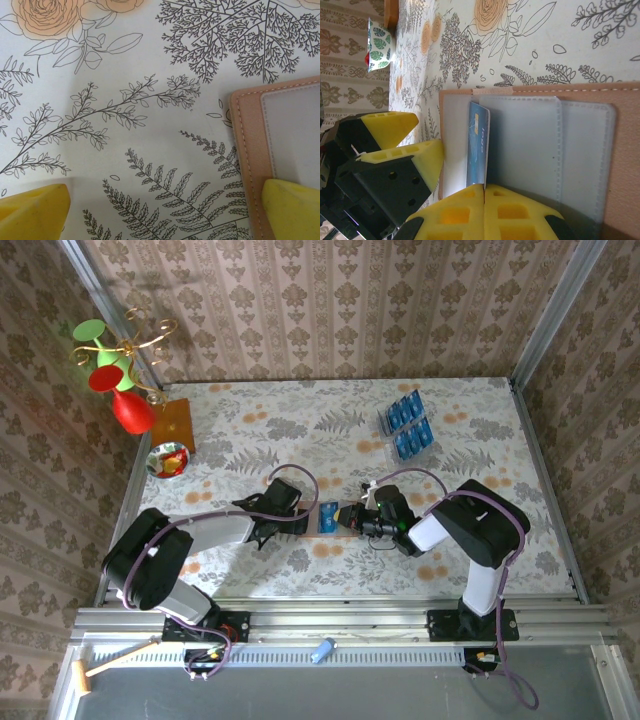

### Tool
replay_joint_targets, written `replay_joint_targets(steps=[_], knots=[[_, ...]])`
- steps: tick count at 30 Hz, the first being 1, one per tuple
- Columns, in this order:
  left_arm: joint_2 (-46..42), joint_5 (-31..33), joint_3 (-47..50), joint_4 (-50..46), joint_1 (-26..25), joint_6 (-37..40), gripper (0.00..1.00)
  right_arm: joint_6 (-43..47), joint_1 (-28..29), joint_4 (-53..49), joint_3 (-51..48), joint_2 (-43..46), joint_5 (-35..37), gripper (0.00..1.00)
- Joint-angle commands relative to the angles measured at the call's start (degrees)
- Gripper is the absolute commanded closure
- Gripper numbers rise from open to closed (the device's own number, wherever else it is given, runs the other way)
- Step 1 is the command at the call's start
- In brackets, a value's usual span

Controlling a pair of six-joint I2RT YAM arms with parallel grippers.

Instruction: Put the credit cards into the card holder

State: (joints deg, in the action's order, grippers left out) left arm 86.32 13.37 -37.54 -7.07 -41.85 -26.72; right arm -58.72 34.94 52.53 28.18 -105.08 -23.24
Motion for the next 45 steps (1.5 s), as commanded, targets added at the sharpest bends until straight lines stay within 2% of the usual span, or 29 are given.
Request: replay_joint_targets(steps=[1, 6, 12, 19, 22, 26, 30, 33, 37, 41, 45], knots=[[1.4, -0.6, 0.5, -0.5, 0.1, 0.8, 0.0, 1.0, 0.6, -2.8, 0.1, -1.1, -0.2, 1.0], [1.4, -0.6, 0.6, -0.5, 0.1, 0.8, 0.0, 1.9, 0.6, -4.7, 0.3, -0.2, 0.2, 1.0], [1.6, -0.7, 1.0, 0.1, 0.1, 0.7, 0.0, 3.7, 0.6, -9.5, 0.4, 2.9, 1.4, 0.71], [1.7, -1.1, 1.8, 1.6, 0.1, 0.4, 0.0, 9.4, 0.5, -24.9, 4.5, 10.0, 4.4, 0.46], [1.7, -1.2, 2.3, 2.4, 0.1, 0.3, 0.0, 12.2, 0.6, -32.4, 7.5, 11.9, 5.6, 0.41], [1.7, -1.5, 3.0, 3.7, 0.2, 0.1, 0.0, 14.2, 0.6, -37.8, 10.2, 12.6, 6.3, 0.4], [1.8, -1.7, 3.6, 4.8, 0.2, -0.1, 0.0, 14.4, 0.6, -39.2, 11.5, 12.3, 6.6, 0.4], [1.7, -2.0, 3.9, 5.5, 0.4, -0.2, 0.0, 14.2, 0.6, -42.3, 12.3, 12.5, 9.4, 0.47], [1.6, -2.5, 4.1, 6.1, 0.6, -0.1, 0.0, 14.5, 0.7, -48.5, 14.6, 12.3, 13.1, 0.7], [1.5, -2.9, 4.3, 6.7, 0.7, 0.1, 0.0, 15.1, 0.7, -52.8, 17.4, 10.7, 14.4, 0.86], [1.5, -3.1, 4.7, 7.2, 0.8, 0.0, 0.0, 15.4, 1.0, -54.9, 19.5, 9.1, 14.9, 0.93]])
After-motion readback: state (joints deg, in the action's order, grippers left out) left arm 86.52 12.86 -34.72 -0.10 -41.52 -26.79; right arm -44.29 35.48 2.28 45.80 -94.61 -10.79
